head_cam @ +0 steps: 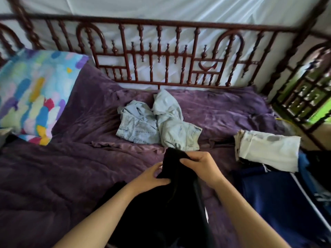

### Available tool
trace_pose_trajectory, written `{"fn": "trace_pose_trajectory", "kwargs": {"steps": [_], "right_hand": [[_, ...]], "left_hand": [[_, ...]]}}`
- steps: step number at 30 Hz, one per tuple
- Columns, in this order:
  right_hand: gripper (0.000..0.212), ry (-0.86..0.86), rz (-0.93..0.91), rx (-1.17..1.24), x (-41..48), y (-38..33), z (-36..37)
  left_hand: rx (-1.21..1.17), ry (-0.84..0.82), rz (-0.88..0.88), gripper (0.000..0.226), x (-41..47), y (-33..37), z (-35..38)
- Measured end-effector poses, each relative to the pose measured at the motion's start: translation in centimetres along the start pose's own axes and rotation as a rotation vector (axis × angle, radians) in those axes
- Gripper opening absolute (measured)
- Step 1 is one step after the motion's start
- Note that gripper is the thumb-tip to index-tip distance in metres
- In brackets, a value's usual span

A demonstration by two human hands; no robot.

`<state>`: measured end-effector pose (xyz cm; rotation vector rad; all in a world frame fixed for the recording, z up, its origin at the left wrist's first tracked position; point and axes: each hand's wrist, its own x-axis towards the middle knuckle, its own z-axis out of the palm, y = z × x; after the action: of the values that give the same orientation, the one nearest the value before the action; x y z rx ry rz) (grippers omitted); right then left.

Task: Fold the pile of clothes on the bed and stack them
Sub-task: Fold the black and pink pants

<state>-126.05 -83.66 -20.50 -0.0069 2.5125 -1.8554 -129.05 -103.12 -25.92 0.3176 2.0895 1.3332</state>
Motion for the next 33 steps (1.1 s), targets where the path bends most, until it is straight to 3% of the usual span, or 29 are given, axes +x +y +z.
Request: {"fn": "trace_pose_trajectory", "kwargs": {"steps": [2, 4, 6, 9, 15, 17, 19, 22, 25, 27, 30, 33], "right_hand": [[0.011, 0.108, -0.072, 0.077, 0.4, -4.5, -2.0], [0.013, 0.168, -0.145, 0.103, 0.5, -8.8, -3.4], [0.025, 0.179, -0.223, 0.074, 0.6, -12.4, -3.8], [0.026, 0.232, -0.316, 0.058, 0.8, -16.8, -4.2], [0.033, 0.443, -0.492, 0.216, 0.3, -25.8, -6.9], [0.037, 0.489, -0.56, 0.304, -0.2, -28.6, -7.6], [0.028, 0.543, -0.611, 0.348, -0.6, -31.1, -8.1], [0.017, 0.635, -0.646, 0.394, -0.9, -33.3, -8.8], [0.018, 0.697, -0.624, 0.386, -0.9, -33.5, -8.9], [0.021, 0.698, -0.528, 0.285, -0.5, -32.2, -8.3], [0.031, 0.626, -0.331, 0.116, 0.6, -29.4, -6.4], [0.055, 0.436, -0.148, 0.074, 2.1, -26.5, -4.0]], "left_hand": [[-0.041, -0.032, 0.069, 0.066, -0.2, 2.4, -0.9], [-0.004, -0.059, 0.185, 0.057, -0.6, 4.8, -1.3], [0.05, 0.005, 0.267, 0.048, -1.2, 7.3, -1.8], [0.1, 0.076, 0.334, 0.019, -2.4, 10.5, -4.5], [0.184, 0.15, 0.432, 0.014, -6.1, 17.6, -13.3], [0.189, 0.208, 0.463, 0.017, -7.4, 19.9, -15.3], [0.263, 0.294, 0.521, 0.017, -8.8, 22.2, -16.8], [0.414, 0.59, 0.674, 0.023, -11.2, 26.1, -18.8], [0.521, 0.908, 0.78, 0.027, -13.8, 28.9, -20.4], [0.578, 1.026, 0.819, 0.027, -14.8, 29.2, -21.0], [0.636, 1.075, 0.847, 0.027, -15.4, 28.1, -21.3], [0.711, 1.054, 0.808, 0.026, -15.3, 26.8, -21.2]]}}
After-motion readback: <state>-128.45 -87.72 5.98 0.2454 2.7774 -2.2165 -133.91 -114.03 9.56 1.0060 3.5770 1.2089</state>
